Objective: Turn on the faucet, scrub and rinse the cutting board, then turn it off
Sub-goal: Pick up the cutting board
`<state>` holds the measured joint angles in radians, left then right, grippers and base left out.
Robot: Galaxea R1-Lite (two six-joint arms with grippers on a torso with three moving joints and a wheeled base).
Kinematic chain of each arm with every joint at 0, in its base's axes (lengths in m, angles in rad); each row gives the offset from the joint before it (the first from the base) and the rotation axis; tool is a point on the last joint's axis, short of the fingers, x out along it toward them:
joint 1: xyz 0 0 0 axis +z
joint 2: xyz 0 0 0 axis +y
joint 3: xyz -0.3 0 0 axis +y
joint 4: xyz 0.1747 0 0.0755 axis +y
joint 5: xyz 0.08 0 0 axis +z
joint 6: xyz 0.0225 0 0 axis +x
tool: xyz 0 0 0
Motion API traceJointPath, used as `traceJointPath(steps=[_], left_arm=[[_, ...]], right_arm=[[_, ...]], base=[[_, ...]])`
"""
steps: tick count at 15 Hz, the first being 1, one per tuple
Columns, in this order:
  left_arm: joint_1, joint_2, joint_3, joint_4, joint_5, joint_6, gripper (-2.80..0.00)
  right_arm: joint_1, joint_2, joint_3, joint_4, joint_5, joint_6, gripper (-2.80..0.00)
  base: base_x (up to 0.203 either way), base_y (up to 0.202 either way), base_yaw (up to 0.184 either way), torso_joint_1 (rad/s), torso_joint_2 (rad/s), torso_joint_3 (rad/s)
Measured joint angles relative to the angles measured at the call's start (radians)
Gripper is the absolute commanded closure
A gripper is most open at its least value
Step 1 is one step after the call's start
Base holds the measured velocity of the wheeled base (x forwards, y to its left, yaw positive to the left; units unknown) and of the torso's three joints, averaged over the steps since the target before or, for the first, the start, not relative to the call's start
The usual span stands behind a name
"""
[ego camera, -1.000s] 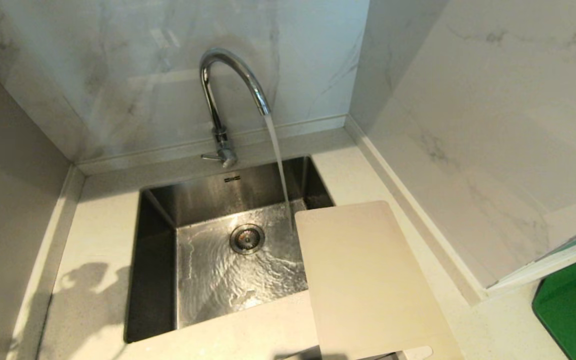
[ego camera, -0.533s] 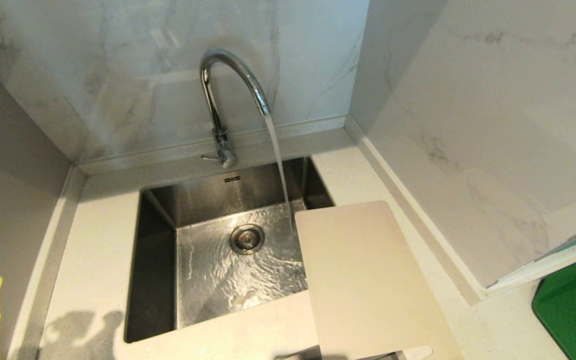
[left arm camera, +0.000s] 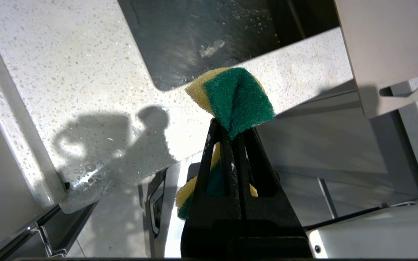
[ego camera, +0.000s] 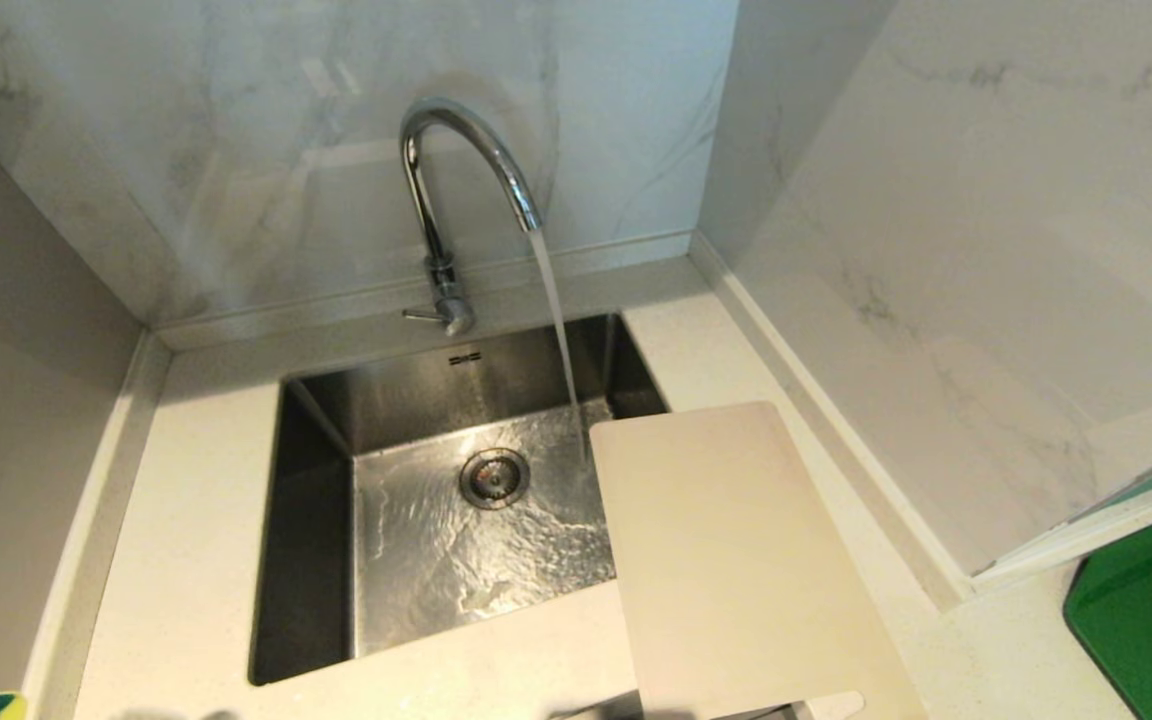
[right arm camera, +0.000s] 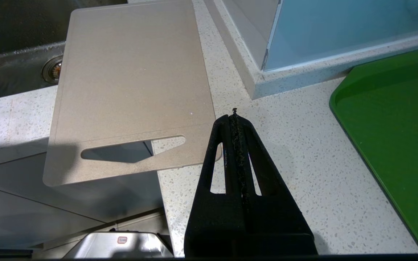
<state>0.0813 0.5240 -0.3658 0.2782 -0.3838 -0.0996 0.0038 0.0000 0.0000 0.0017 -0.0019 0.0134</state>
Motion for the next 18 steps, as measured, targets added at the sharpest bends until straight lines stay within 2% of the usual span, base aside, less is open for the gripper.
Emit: traceJointPath(steps=[3,6,8,10,12,15,18], left_arm=[[-0.012,-0.092,0.057,-0.021,0.041,-0.001,0.00],[-0.014,-0.199,0.114,-0.068,0.182,0.000,0.00],[-0.015,-0.229,0.146,-0.153,0.287,0.005,0.00],[-0.015,-0.243,0.199,-0.270,0.344,0.055,0.00],[-0.021,-0.253,0.250,-0.318,0.335,0.093,0.00],[-0.074,-0.305,0.292,-0.312,0.336,0.097,0.00],[-0.089,-0.380,0.322,-0.299,0.338,0.098,0.00]], right_arm=[[0.000,0.000,0.000,0.000,0.000,0.000,0.00],[0.000,0.000,0.000,0.000,0.001,0.000,0.00],[0.000,0.000,0.000,0.000,0.000,0.000,0.00],[0.000,0.000,0.000,0.000,0.000,0.000,0.00],[0.000,0.000,0.000,0.000,0.001,0.000,0.00],[0.000,0.000,0.000,0.000,0.000,0.000,0.00],[0.000,0.000,0.000,0.000,0.000,0.000,0.00]], base=[[0.000,0.000,0.000,0.000,0.00,0.000],[0.000,0.000,0.000,0.000,0.00,0.000],[0.000,0.000,0.000,0.000,0.00,0.000],[0.000,0.000,0.000,0.000,0.00,0.000],[0.000,0.000,0.000,0.000,0.00,0.000],[0.000,0.000,0.000,0.000,0.00,0.000],[0.000,0.000,0.000,0.000,0.00,0.000]])
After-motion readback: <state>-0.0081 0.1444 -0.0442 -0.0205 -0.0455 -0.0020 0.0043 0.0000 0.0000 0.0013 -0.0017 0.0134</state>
